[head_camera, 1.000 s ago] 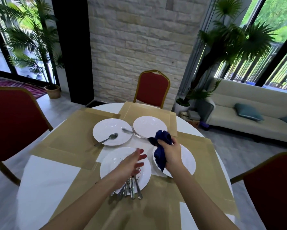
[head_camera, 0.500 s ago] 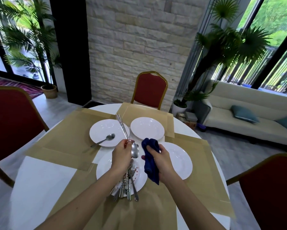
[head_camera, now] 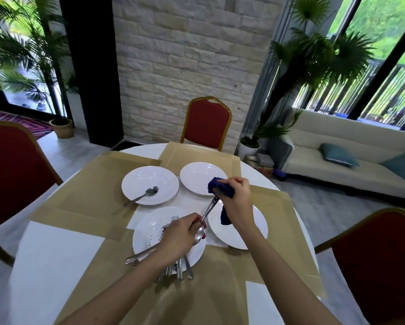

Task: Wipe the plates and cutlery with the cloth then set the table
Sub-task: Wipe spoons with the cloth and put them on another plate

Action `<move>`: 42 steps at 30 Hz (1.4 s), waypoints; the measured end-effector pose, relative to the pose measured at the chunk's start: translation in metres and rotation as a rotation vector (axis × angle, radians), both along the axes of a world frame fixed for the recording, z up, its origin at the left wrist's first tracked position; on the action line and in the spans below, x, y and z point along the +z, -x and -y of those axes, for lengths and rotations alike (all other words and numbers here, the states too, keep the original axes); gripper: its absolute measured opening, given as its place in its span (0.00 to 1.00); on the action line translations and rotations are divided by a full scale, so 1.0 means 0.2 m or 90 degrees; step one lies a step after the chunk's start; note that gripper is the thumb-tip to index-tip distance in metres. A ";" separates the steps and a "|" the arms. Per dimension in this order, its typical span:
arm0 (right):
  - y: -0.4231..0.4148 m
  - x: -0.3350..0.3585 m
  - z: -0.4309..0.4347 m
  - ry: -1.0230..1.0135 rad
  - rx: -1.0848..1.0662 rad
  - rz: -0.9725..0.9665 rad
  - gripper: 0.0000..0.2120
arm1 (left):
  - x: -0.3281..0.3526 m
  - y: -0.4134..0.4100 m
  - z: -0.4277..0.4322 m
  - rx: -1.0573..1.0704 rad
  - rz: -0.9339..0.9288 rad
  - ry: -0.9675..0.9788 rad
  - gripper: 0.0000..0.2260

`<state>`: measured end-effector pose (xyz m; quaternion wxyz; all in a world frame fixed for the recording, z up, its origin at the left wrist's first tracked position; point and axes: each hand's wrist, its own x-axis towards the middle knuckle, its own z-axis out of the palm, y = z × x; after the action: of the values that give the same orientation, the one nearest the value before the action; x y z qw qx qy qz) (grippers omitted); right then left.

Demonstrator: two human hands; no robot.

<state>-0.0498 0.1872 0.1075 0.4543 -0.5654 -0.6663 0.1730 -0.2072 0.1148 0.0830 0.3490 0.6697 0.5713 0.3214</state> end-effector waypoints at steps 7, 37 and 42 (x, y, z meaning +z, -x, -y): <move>0.02 0.03 0.00 0.047 0.001 -0.099 0.10 | 0.03 0.01 0.00 -0.036 0.100 0.053 0.12; 0.14 -0.06 -0.08 0.155 -0.028 -0.378 0.13 | -0.12 0.24 -0.13 0.181 -0.090 -0.157 0.07; 0.25 -0.05 -0.11 -0.004 0.079 -0.252 0.15 | -0.04 0.17 -0.25 0.187 0.409 0.352 0.23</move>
<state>-0.0994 0.2097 0.0981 0.5666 -0.4770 -0.5983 0.3059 -0.2417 0.1654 0.0749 0.6253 0.3291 0.5873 0.3946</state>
